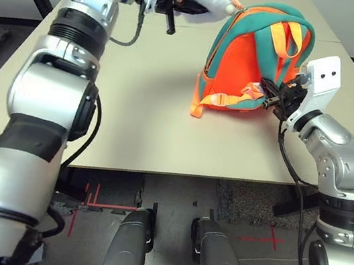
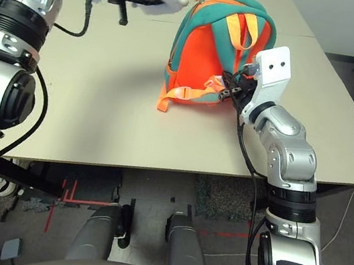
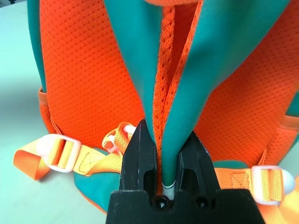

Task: Put the pencil case into the backpack and zip it.

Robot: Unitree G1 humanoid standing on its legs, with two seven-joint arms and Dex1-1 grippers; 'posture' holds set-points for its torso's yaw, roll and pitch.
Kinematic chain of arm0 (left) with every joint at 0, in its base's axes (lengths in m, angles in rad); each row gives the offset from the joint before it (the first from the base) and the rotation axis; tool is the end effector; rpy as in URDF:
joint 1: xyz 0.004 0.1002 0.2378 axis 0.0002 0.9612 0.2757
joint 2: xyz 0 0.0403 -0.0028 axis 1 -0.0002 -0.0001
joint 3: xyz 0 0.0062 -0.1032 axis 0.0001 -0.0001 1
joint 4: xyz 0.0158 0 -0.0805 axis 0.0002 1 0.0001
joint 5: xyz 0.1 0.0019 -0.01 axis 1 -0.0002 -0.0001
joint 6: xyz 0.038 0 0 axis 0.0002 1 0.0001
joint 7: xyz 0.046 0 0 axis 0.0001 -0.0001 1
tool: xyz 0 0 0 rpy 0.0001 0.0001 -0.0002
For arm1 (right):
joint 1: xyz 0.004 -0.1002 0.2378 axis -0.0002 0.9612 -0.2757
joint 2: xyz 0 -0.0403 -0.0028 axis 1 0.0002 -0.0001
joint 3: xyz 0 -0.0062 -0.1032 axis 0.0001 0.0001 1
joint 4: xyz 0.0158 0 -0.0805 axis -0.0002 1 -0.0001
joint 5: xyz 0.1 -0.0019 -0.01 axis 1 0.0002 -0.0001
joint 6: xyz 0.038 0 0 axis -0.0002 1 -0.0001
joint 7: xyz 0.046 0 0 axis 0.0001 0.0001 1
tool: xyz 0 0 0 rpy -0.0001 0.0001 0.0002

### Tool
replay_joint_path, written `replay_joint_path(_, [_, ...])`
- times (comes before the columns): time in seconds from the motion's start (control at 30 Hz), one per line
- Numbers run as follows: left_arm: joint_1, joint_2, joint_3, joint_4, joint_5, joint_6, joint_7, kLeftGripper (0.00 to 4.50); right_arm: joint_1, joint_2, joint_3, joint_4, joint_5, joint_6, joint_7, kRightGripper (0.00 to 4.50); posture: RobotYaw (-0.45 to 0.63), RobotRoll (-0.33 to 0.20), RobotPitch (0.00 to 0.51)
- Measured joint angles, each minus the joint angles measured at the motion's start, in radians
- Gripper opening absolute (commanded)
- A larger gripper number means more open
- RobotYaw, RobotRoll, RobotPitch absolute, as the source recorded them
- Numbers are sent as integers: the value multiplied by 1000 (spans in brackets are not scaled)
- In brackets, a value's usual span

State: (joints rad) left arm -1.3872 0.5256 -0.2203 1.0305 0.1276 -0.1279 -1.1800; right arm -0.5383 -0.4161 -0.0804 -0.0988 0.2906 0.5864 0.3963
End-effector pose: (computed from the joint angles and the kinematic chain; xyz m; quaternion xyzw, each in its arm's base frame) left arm 0.3678 0.1916 0.3042 0.4099 0.0029 -0.4727 0.7801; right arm 0.2787 -0.2009 0.1826 -0.0657 -0.0177 0.2160 0.9740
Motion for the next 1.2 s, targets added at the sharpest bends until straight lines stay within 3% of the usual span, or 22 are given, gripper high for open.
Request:
replay_joint_path(0.1, [87, 6, -30, 1, 24, 20, -24, 359, -2, 0, 2, 8, 0, -3, 1, 188, -196, 0, 144])
replay_joint_path(0.4, [212, -33, -62, 14, 34, 42, -21, 358, -14, 0, 17, 25, -1, -6, 8, 188, -187, 0, 143])
replay_joint_path(0.67, [229, -120, -65, 99, 41, 25, 108, 358, -24, 0, 25, 37, -5, -12, 10, 188, -187, 0, 141])
replay_joint_path(0.87, [227, -126, -17, 120, 22, 31, 123, 355, -33, -2, 25, 51, -4, -13, 19, 188, -188, 0, 139])
replay_joint_path(0.9, [225, -124, 4, 119, 6, 50, 105, 1079, -35, -5, 25, 51, -3, -11, 24, 188, -187, 0, 138])
replay_joint_path(0.93, [223, -120, 16, 118, -7, 68, 88, 1380, -36, -8, 25, 51, -1, -8, 30, 188, -186, 0, 138])
replay_joint_path(1.2, [220, -65, 92, 10, -72, 208, -15, 4497, -71, -76, -31, 36, 140, 193, 132, 3111, -180, 0, 138])
